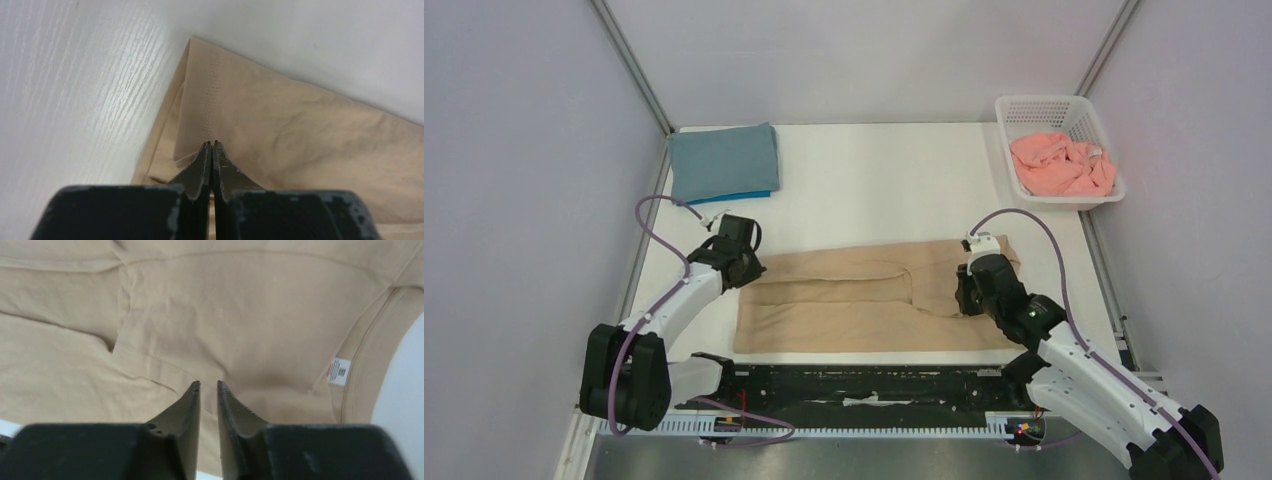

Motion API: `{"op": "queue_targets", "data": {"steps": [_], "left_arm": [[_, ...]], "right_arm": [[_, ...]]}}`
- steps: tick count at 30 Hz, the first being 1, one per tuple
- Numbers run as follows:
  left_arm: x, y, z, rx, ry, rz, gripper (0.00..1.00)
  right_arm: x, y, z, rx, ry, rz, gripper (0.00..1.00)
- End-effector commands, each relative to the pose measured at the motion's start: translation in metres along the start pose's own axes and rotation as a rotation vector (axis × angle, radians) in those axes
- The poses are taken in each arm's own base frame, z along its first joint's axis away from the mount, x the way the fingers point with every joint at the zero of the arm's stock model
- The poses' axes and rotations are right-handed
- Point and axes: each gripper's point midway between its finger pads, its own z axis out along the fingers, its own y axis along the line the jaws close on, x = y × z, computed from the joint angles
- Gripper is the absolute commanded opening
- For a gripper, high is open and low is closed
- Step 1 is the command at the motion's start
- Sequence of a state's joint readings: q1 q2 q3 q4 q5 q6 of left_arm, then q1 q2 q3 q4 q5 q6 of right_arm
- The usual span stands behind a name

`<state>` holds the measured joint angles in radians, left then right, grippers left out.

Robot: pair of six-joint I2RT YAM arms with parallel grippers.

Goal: Fold and stack the t-shirts
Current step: Fold the other side of the tshirt into a rectangle, then rotate the tshirt 90 degrees

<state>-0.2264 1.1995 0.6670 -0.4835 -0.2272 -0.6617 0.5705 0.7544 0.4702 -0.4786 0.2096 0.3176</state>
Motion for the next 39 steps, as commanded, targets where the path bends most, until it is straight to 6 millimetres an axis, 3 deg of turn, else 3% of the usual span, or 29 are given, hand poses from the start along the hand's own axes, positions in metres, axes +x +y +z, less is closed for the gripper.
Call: {"op": "queue_targets", "data": {"steps": [1, 2, 3, 4, 5, 9, 11, 15, 18, 20, 24, 27, 31, 34, 37, 39], "left_arm": [[0.003, 0.020, 0.004, -0.101, -0.020, -0.036, 0.15], [0.004, 0.022, 0.003, -0.116, -0.018, -0.035, 0.31], [0.003, 0.022, 0.003, -0.117, -0.016, -0.033, 0.48], [0.002, 0.020, 0.002, -0.111, -0.015, -0.030, 0.54], [0.000, 0.021, 0.001, -0.115, -0.021, -0.028, 0.58], [-0.012, 0.028, -0.008, -0.165, -0.055, -0.033, 0.69], [-0.020, -0.002, -0.019, -0.016, -0.051, -0.048, 0.74], [-0.017, -0.060, -0.032, 0.261, -0.018, -0.022, 0.79], [-0.001, -0.089, -0.031, 0.340, 0.019, 0.037, 0.80], [0.012, -0.096, -0.020, 0.324, 0.065, 0.077, 0.80], [0.035, -0.097, 0.007, 0.287, 0.144, 0.112, 0.80], [0.045, -0.085, 0.025, 0.222, 0.162, 0.121, 0.80], [0.052, -0.078, 0.030, 0.204, 0.172, 0.113, 0.80], [0.059, -0.070, 0.031, 0.181, 0.179, 0.088, 0.79], [0.067, -0.069, 0.029, 0.191, 0.198, 0.046, 0.79], [0.074, -0.079, 0.024, 0.243, 0.207, 0.024, 0.79]], "right_arm": [[0.032, -0.002, -0.013, -0.022, 0.106, -0.002, 0.30], [0.033, -0.003, -0.015, -0.017, 0.107, 0.011, 0.47], [0.034, -0.003, -0.018, -0.021, 0.110, 0.014, 0.72], [0.033, -0.002, -0.020, -0.031, 0.101, 0.011, 0.95], [0.030, -0.001, -0.022, -0.037, 0.087, 0.009, 0.98], [0.008, -0.006, -0.029, -0.013, 0.002, 0.007, 0.98], [-0.012, -0.005, -0.026, 0.003, -0.087, 0.071, 0.98], [-0.023, 0.011, -0.009, -0.063, -0.171, 0.211, 0.98], [-0.011, 0.022, 0.010, -0.111, -0.170, 0.297, 0.98], [0.001, 0.022, 0.021, -0.101, -0.139, 0.340, 0.98], [0.026, 0.008, 0.042, 0.002, -0.077, 0.401, 0.98], [0.026, 0.000, 0.056, 0.072, -0.078, 0.426, 0.98], [-0.002, 0.008, 0.083, 0.062, -0.098, 0.435, 0.98], [-0.035, 0.008, 0.110, 0.032, -0.127, 0.493, 0.98], [-0.083, 0.016, 0.144, -0.091, -0.186, 0.514, 0.98], [-0.101, 0.027, 0.177, -0.169, -0.172, 0.453, 0.98]]}}
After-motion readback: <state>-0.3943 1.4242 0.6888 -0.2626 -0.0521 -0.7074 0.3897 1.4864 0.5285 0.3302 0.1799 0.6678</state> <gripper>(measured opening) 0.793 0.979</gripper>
